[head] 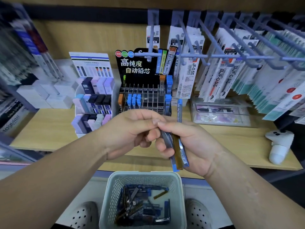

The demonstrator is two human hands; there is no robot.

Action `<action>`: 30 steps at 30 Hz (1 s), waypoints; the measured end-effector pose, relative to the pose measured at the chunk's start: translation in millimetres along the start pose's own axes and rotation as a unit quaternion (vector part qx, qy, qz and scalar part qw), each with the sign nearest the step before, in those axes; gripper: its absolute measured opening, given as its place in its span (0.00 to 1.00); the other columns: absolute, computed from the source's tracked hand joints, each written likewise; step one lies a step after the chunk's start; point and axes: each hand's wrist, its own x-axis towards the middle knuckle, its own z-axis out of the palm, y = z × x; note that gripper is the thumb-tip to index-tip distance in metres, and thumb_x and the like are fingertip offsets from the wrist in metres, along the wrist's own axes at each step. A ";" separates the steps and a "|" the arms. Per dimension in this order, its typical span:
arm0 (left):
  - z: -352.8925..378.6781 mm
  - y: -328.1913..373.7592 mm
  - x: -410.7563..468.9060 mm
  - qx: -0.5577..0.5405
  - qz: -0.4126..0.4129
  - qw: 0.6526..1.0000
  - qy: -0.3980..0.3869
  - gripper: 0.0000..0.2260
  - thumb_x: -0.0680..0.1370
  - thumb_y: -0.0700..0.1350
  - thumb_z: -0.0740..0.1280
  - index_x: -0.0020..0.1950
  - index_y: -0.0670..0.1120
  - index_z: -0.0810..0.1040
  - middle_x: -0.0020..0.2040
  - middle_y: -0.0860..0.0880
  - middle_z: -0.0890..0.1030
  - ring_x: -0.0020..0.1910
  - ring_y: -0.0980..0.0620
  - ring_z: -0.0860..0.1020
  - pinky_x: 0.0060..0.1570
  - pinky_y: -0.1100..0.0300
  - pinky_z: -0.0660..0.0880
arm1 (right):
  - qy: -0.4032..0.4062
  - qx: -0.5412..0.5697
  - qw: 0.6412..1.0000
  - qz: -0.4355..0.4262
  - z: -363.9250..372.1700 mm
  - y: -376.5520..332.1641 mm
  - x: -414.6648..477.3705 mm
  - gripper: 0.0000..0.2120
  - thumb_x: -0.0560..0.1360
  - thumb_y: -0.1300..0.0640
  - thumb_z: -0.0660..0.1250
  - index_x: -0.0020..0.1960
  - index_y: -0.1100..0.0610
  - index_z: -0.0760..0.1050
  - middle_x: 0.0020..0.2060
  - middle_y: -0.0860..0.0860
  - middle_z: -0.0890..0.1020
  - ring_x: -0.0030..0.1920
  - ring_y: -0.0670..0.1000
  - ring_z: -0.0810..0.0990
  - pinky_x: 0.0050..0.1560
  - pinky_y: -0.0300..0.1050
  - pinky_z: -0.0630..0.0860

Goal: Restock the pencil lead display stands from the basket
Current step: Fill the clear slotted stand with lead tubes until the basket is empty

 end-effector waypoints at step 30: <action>-69.8 14.3 14.9 0.079 0.068 0.931 0.350 0.05 0.76 0.34 0.72 0.47 0.43 0.84 0.36 0.45 0.85 0.37 0.48 0.84 0.38 0.60 0.80 | 0.208 -0.034 0.977 -0.024 -6.2 12.4 69.5 0.12 0.81 0.61 0.66 0.65 0.57 0.76 0.30 0.54 0.77 0.25 0.47 0.66 0.23 0.39 0.63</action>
